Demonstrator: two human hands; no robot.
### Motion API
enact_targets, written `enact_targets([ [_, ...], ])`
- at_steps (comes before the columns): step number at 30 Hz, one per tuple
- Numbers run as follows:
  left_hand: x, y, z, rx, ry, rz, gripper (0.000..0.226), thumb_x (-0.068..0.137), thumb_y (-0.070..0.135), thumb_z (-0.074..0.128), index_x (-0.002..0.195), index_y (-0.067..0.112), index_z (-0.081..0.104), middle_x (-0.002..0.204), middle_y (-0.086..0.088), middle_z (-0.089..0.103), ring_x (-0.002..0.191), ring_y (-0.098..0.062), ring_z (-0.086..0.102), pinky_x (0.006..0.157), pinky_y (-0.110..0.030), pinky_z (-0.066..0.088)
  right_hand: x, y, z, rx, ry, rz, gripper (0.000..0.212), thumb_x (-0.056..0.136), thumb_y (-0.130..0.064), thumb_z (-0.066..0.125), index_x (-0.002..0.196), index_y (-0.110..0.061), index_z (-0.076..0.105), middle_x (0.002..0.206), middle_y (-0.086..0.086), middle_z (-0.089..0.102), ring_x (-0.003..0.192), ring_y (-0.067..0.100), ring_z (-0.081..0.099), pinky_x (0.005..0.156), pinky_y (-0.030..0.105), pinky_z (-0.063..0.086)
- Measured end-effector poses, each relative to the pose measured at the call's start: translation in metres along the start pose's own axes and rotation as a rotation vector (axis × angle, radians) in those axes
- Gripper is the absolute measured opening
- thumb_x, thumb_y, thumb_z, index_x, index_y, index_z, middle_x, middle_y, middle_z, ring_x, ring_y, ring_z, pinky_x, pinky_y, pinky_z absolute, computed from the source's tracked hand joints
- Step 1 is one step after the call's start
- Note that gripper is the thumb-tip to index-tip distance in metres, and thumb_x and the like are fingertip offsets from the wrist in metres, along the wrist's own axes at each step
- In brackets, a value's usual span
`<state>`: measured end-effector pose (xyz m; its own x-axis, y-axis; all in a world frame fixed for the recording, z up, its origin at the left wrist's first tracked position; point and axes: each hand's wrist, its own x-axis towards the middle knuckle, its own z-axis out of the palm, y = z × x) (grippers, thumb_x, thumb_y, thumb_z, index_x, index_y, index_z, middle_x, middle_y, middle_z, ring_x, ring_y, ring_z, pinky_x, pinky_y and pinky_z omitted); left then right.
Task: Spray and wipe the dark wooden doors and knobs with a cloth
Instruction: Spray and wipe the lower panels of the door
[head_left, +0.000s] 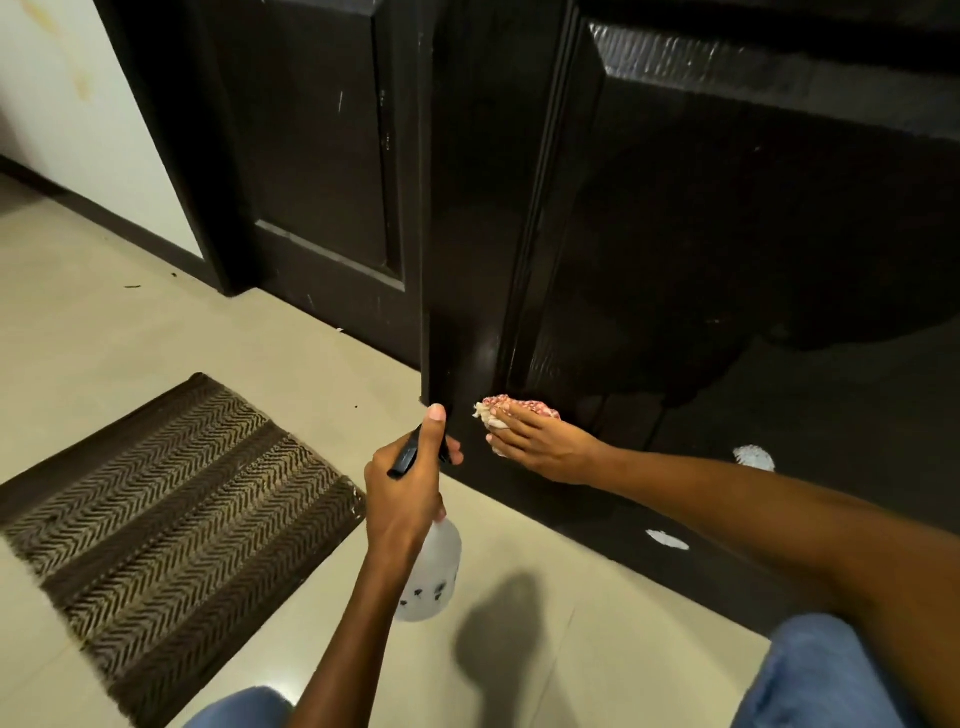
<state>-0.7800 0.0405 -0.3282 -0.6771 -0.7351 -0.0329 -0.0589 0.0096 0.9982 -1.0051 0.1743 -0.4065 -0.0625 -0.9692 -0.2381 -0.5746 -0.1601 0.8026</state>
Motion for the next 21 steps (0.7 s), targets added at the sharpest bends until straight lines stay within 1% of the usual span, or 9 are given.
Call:
enact_targets([
  [3,-0.003,-0.002,0.008,0.008,-0.020,-0.025,0.058,0.097,0.062,0.051,0.076,0.014,0.076,0.076,-0.003,0.075,0.049,-0.020,0.058,0.042,-0.025,0.046,-0.015,-0.004,-0.003,0.020,0.009,-0.050,0.065,0.103,-0.017,0.046,0.159,-0.003,0.016,0.164,0.022,0.022,0.152,0.041,0.019,0.120,0.055,-0.004],
  [5,-0.006,-0.005,0.011,0.012,-0.049,-0.037,0.061,0.093,0.066,0.050,0.076,0.014,0.075,0.076,-0.004,0.075,0.048,-0.020,0.058,0.043,-0.025,0.047,-0.039,-0.011,0.001,0.048,0.031,-0.061,0.065,0.100,-0.014,0.051,0.158,-0.003,0.023,0.162,0.022,0.027,0.150,0.040,0.025,0.119,0.055,-0.005],
  [8,-0.004,-0.008,0.014,0.038,-0.069,-0.049,0.062,0.095,0.066,0.048,0.076,0.013,0.075,0.077,-0.003,0.076,0.042,-0.016,0.054,0.047,-0.026,0.049,-0.083,-0.016,0.013,0.068,0.075,-0.049,0.059,0.096,-0.015,0.048,0.153,-0.006,0.038,0.158,0.019,0.038,0.146,0.037,0.036,0.120,0.054,0.003],
  [10,-0.002,-0.011,0.016,0.043,-0.067,-0.045,0.060,0.099,0.062,0.050,0.076,0.013,0.075,0.078,-0.003,0.075,0.042,-0.016,0.054,0.046,-0.025,0.048,-0.105,-0.018,0.022,0.052,0.033,-0.050,0.059,0.096,-0.019,0.048,0.154,-0.008,0.040,0.159,0.018,0.037,0.148,0.035,0.034,0.121,0.052,0.006],
  [13,-0.001,-0.013,0.022,0.053,-0.078,-0.034,0.056,0.100,0.058,0.051,0.077,0.012,0.074,0.079,-0.004,0.075,0.042,-0.012,0.053,0.043,-0.022,0.045,-0.115,-0.024,0.028,0.054,-0.018,-0.026,0.063,0.097,-0.023,0.053,0.156,-0.008,0.036,0.162,0.016,0.032,0.151,0.034,0.029,0.122,0.052,0.004],
  [15,-0.002,-0.012,0.026,0.055,-0.096,-0.027,0.058,0.098,0.061,0.051,0.077,0.012,0.074,0.079,-0.004,0.074,0.043,-0.012,0.053,0.042,-0.022,0.044,-0.108,-0.025,0.025,0.049,-0.012,-0.001,0.061,0.099,-0.021,0.045,0.157,-0.008,0.031,0.164,0.017,0.027,0.152,0.035,0.025,0.122,0.052,0.002],
  [17,-0.005,-0.014,0.029,0.059,-0.105,-0.035,0.060,0.096,0.063,0.050,0.077,0.012,0.074,0.079,-0.004,0.074,0.043,-0.013,0.054,0.043,-0.022,0.045,-0.090,-0.027,0.021,0.037,-0.020,-0.018,0.062,0.100,-0.016,0.035,0.160,-0.006,0.021,0.166,0.018,0.019,0.154,0.036,0.017,0.120,0.052,-0.005],
  [19,-0.010,-0.017,0.030,0.065,-0.111,-0.047,0.059,0.096,0.063,0.050,0.078,0.012,0.074,0.080,-0.004,0.075,0.041,-0.012,0.052,0.043,-0.022,0.044,-0.063,-0.023,0.009,0.025,-0.077,-0.044,0.064,0.104,-0.016,0.033,0.161,-0.004,0.006,0.168,0.019,0.009,0.155,0.036,0.006,0.118,0.052,-0.013],
  [21,-0.012,-0.018,0.032,0.060,-0.120,-0.045,0.058,0.096,0.062,0.050,0.078,0.013,0.074,0.079,-0.005,0.074,0.042,-0.012,0.052,0.043,-0.023,0.043,-0.031,-0.010,-0.005,0.033,-0.101,-0.032,0.063,0.107,-0.021,0.032,0.160,-0.004,0.003,0.168,0.017,0.006,0.156,0.036,0.002,0.121,0.053,-0.012],
])
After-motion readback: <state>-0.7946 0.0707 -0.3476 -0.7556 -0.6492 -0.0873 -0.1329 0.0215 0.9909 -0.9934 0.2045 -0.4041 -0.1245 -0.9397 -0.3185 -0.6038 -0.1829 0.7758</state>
